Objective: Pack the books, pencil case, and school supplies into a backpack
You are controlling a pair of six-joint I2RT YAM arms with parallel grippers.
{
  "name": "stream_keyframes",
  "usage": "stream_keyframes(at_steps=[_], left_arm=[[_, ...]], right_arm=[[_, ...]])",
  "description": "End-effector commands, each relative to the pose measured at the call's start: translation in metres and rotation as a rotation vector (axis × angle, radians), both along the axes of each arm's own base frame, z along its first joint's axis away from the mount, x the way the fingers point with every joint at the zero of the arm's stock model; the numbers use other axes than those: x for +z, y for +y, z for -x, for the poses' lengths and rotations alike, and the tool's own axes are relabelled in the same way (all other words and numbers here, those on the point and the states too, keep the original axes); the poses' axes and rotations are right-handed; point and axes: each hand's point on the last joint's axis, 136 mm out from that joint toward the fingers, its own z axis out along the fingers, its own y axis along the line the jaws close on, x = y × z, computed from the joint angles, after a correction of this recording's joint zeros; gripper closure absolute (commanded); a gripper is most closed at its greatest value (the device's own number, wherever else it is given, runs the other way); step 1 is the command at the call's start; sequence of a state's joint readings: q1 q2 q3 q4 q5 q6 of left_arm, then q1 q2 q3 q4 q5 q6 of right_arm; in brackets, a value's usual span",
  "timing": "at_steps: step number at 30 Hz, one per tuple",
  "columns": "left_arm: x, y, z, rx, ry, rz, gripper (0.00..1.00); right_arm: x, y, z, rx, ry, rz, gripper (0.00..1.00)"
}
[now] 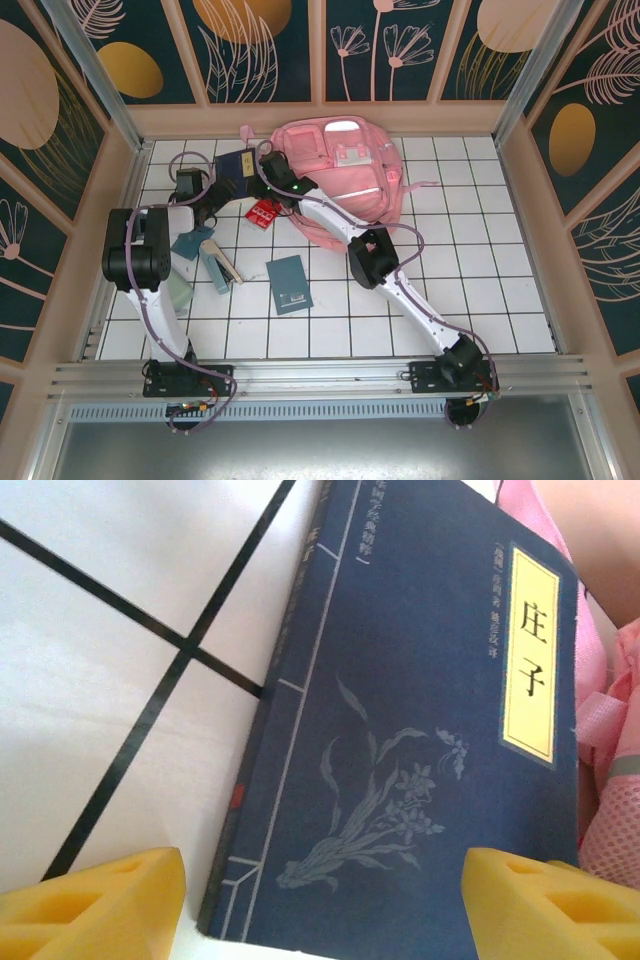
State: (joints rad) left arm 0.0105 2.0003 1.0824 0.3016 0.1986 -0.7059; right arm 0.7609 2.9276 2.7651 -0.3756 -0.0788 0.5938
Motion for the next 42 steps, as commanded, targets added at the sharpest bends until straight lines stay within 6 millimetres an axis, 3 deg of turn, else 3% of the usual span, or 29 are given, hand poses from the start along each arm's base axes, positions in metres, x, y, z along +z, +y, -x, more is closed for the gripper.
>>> stream_keyframes(at_steps=[1, 4, 10, 14, 20, 25, 31, 35, 38, 42], left_arm=[[-0.018, -0.025, 0.005, -0.108, 0.054, 0.051, 0.27], [-0.013, -0.036, 0.005, -0.163, 0.024, 0.085, 0.28], [0.023, -0.068, 0.006, -0.324, -0.145, 0.217, 0.3], [0.041, -0.078, 0.007, -0.381, -0.216, 0.264, 0.31], [0.053, -0.089, 0.011, -0.44, -0.269, 0.333, 0.31], [0.045, -0.089, 0.008, -0.44, -0.244, 0.328, 0.31], [0.011, -0.068, 0.002, -0.348, -0.085, 0.116, 0.32], [0.021, -0.054, 0.004, -0.271, -0.122, 0.068, 0.32], [0.021, -0.026, 0.003, -0.133, -0.079, -0.037, 0.29], [0.021, -0.005, 0.005, -0.041, -0.036, -0.123, 0.28]], right_arm=[[-0.081, -0.018, 0.029, -0.004, 0.191, 0.13, 0.67], [-0.081, -0.016, 0.029, -0.001, 0.193, 0.125, 0.68], [-0.083, -0.017, 0.03, 0.003, 0.204, 0.117, 0.68], [-0.082, -0.017, 0.029, 0.004, 0.206, 0.113, 0.68], [-0.081, -0.017, 0.028, 0.003, 0.21, 0.104, 0.68], [-0.08, -0.017, 0.027, 0.005, 0.211, 0.098, 0.69], [-0.079, -0.016, 0.027, 0.007, 0.212, 0.091, 0.68], [-0.079, -0.016, 0.027, 0.006, 0.21, 0.09, 0.68], [-0.078, -0.015, 0.027, 0.008, 0.211, 0.089, 0.68], [-0.079, -0.015, 0.029, 0.011, 0.214, 0.089, 0.69]])
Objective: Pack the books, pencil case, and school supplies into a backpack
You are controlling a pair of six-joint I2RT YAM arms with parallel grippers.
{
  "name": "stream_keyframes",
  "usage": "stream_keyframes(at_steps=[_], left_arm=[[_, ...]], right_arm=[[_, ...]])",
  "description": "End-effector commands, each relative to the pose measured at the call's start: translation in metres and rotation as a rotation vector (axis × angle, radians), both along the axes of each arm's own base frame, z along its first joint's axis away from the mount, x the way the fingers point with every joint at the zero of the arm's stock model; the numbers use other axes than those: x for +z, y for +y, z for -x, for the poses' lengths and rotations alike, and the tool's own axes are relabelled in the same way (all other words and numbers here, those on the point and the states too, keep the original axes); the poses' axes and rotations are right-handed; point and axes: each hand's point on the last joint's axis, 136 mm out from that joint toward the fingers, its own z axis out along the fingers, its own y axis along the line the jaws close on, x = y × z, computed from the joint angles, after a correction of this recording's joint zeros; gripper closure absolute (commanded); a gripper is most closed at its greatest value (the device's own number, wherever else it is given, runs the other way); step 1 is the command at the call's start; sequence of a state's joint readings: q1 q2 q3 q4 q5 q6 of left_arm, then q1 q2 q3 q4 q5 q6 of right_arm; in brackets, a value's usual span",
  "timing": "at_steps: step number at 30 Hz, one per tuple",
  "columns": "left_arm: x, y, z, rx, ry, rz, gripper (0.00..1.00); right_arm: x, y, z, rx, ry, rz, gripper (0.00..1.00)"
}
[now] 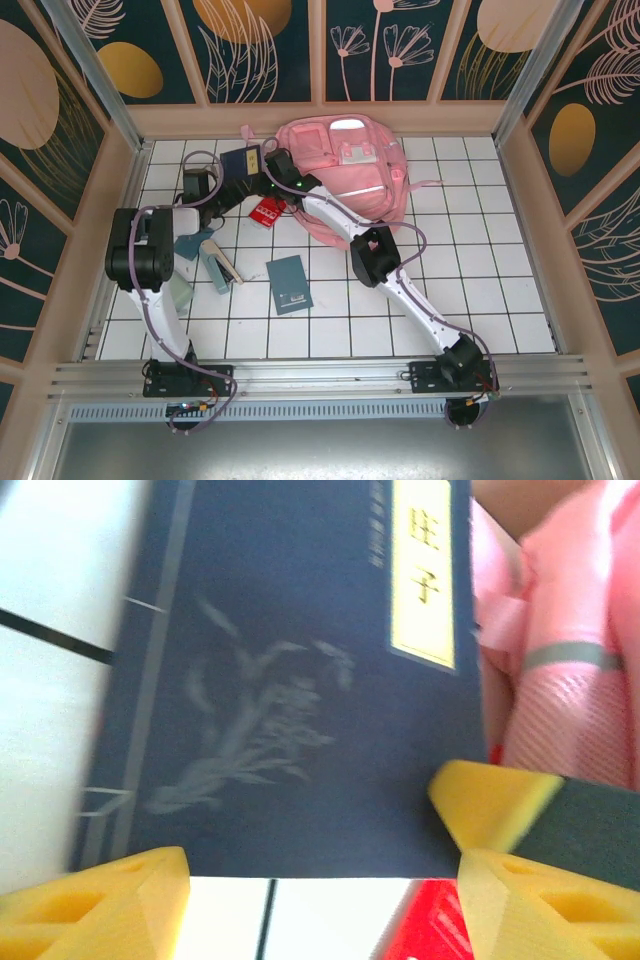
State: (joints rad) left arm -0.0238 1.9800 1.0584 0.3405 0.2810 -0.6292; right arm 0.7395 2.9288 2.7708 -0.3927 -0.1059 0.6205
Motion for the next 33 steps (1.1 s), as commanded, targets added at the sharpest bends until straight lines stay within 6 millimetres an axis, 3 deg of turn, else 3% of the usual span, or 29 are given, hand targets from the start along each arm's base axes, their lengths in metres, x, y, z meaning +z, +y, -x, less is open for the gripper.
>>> stream_keyframes(at_steps=[1, 4, 7, 13, 17, 22, 27, 30, 33], left_arm=[[0.012, 0.028, 0.001, 0.112, 0.009, -0.126, 0.27], [0.005, 0.036, 0.002, 0.145, 0.047, -0.157, 0.27], [0.009, 0.03, 0.003, 0.119, 0.013, -0.133, 0.26], [-0.026, 0.03, -0.004, 0.082, 0.163, -0.172, 0.27], [-0.036, 0.022, 0.0, 0.044, 0.186, -0.182, 0.28], [-0.038, 0.003, -0.001, -0.039, 0.2, -0.218, 0.3], [-0.036, -0.026, -0.001, -0.155, 0.164, -0.139, 0.3], [-0.019, -0.052, -0.001, -0.252, 0.074, -0.015, 0.31], [-0.004, -0.062, -0.003, -0.284, 0.02, 0.046, 0.3]], right_arm=[[-0.078, -0.005, 0.035, 0.029, 0.179, 0.104, 0.68], [-0.077, -0.004, 0.034, 0.029, 0.179, 0.097, 0.68], [-0.08, -0.004, 0.036, 0.032, 0.183, 0.1, 0.68], [-0.081, -0.004, 0.037, 0.034, 0.189, 0.098, 0.68], [-0.081, -0.003, 0.037, 0.033, 0.188, 0.093, 0.68], [-0.08, -0.001, 0.037, 0.036, 0.185, 0.088, 0.69], [-0.081, -0.002, 0.037, 0.036, 0.187, 0.089, 0.69], [-0.083, -0.002, 0.037, 0.036, 0.191, 0.091, 0.69], [-0.083, -0.002, 0.038, 0.037, 0.193, 0.092, 0.69]])
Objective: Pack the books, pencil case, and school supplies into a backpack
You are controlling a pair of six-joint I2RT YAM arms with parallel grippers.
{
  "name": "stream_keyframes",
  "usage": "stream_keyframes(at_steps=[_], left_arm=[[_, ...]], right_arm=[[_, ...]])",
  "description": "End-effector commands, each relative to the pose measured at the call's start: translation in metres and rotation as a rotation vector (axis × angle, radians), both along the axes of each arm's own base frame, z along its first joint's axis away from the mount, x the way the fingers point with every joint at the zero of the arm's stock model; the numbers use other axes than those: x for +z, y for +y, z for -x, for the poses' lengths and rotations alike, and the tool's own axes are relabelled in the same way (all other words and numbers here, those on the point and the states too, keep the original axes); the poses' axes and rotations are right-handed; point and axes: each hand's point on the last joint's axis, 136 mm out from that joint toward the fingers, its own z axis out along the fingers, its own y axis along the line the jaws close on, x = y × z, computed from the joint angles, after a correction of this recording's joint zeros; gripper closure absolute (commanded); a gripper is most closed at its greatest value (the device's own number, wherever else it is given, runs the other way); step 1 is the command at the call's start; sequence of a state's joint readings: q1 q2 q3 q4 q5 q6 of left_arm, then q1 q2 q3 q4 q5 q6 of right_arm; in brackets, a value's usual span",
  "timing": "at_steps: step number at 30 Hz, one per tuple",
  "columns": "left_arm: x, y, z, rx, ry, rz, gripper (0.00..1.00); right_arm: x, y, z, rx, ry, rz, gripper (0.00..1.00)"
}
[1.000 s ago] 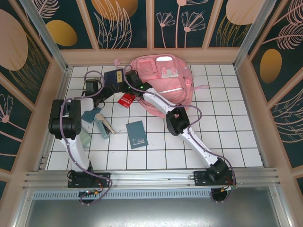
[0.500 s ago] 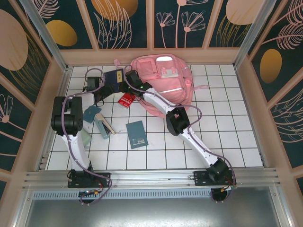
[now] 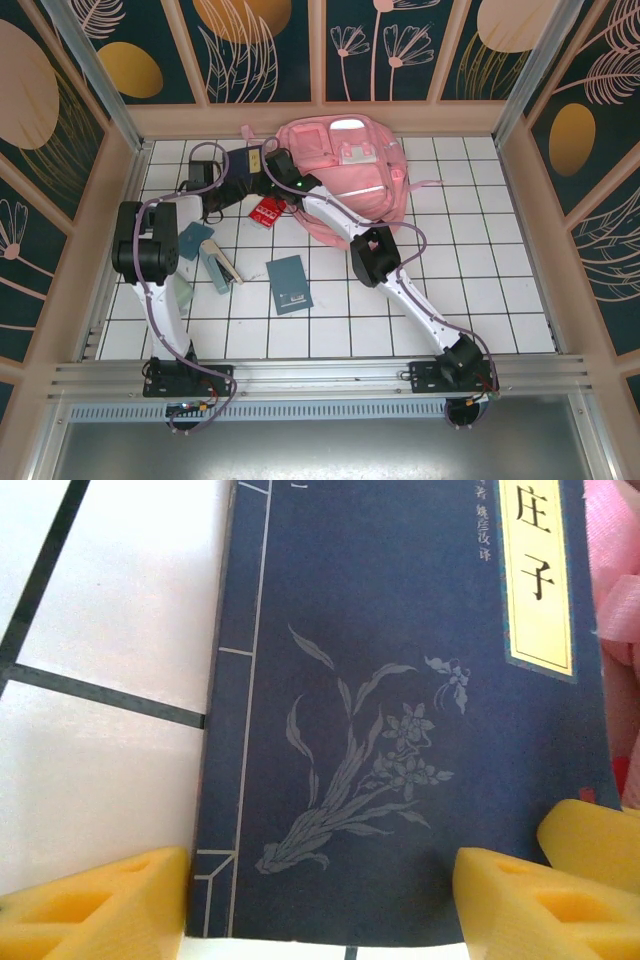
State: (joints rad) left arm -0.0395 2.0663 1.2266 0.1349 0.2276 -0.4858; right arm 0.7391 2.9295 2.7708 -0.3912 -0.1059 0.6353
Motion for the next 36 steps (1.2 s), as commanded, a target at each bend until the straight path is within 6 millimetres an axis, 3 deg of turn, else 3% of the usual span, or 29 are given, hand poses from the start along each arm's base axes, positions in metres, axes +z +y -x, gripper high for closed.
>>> stream_keyframes(at_steps=[1, 8, 15, 36], left_arm=[[0.017, -0.067, 0.01, -0.227, -0.052, 0.222, 0.3], [0.033, -0.078, 0.012, -0.266, -0.116, 0.311, 0.3], [0.041, -0.075, 0.014, -0.267, -0.163, 0.418, 0.3], [0.041, -0.071, -0.006, -0.219, -0.186, 0.541, 0.29]], right_arm=[[-0.082, -0.002, 0.038, 0.046, 0.183, 0.098, 0.69], [-0.082, -0.002, 0.039, 0.047, 0.185, 0.102, 0.69], [-0.082, -0.002, 0.039, 0.048, 0.187, 0.102, 0.69], [-0.082, -0.001, 0.04, 0.049, 0.189, 0.097, 0.69]])
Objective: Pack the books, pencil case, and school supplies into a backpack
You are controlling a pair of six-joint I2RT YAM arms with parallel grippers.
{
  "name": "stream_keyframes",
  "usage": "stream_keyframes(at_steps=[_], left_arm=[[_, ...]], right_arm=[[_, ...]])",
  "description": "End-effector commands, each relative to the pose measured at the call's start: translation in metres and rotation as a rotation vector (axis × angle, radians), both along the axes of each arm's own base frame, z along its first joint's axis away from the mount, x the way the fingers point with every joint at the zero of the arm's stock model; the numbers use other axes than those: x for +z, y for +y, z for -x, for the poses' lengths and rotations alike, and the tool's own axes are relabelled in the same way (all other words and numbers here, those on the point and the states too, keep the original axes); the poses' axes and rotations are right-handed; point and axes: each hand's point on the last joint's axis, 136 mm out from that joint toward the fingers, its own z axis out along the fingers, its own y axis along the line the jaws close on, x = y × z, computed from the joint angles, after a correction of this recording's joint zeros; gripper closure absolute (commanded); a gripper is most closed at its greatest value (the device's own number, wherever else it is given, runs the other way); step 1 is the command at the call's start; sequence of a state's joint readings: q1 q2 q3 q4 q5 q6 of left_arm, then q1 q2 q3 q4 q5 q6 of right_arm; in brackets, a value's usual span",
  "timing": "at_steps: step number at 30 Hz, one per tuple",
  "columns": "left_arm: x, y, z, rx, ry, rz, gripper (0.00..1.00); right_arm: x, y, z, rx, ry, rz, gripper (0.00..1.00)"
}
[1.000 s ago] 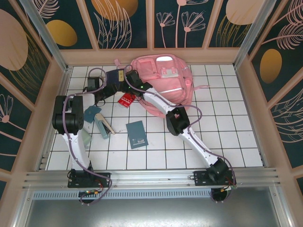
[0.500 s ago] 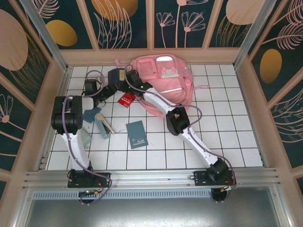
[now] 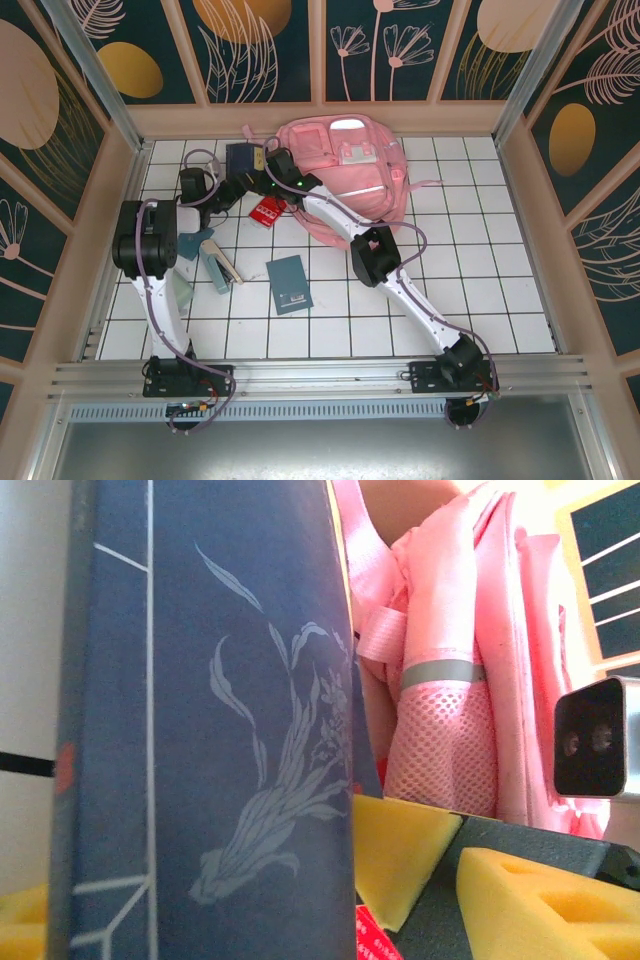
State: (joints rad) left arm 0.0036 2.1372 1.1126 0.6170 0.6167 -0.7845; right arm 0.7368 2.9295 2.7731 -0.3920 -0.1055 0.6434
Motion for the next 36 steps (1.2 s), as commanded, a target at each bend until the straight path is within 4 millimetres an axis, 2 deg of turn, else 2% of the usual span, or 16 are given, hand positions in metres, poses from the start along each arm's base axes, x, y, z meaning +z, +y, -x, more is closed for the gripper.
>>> stream_keyframes(at_steps=[1, 7, 9, 13, 16, 20, 23, 24, 26, 30, 36], left_arm=[[0.015, -0.031, 0.001, -0.104, -0.045, 0.075, 0.29], [0.001, -0.014, -0.005, -0.003, 0.006, 0.0, 0.32], [-0.004, -0.011, -0.008, 0.016, 0.025, -0.005, 0.35], [-0.011, -0.004, -0.008, 0.051, 0.043, -0.002, 0.37], [-0.015, 0.003, -0.009, 0.083, 0.055, -0.007, 0.41], [-0.022, 0.006, -0.012, 0.104, 0.079, -0.007, 0.56], [-0.024, 0.006, -0.013, 0.11, 0.084, -0.005, 0.8], [-0.025, 0.007, -0.013, 0.111, 0.085, -0.005, 0.83], [-0.022, 0.007, -0.012, 0.113, 0.079, -0.004, 1.0], [-0.002, 0.008, -0.008, 0.12, 0.031, -0.002, 1.0], [0.045, 0.005, 0.001, 0.106, -0.063, 0.025, 1.0]], right_arm=[[-0.081, 0.0, 0.04, 0.057, 0.183, 0.1, 0.69], [-0.082, 0.0, 0.041, 0.058, 0.187, 0.101, 0.68], [-0.079, 0.0, 0.041, 0.059, 0.182, 0.101, 0.61], [-0.06, 0.002, 0.038, 0.062, 0.157, 0.098, 0.48], [-0.034, 0.005, 0.034, 0.061, 0.108, 0.09, 0.46], [-0.009, 0.012, 0.035, 0.07, 0.072, 0.064, 0.45], [0.0, 0.016, 0.038, 0.078, 0.06, 0.056, 0.45], [0.002, 0.017, 0.039, 0.081, 0.057, 0.056, 0.44], [0.008, 0.018, 0.041, 0.083, 0.048, 0.061, 0.44], [0.032, 0.019, 0.044, 0.079, 0.007, 0.075, 0.4], [0.079, 0.016, 0.049, 0.073, -0.057, 0.089, 0.38]])
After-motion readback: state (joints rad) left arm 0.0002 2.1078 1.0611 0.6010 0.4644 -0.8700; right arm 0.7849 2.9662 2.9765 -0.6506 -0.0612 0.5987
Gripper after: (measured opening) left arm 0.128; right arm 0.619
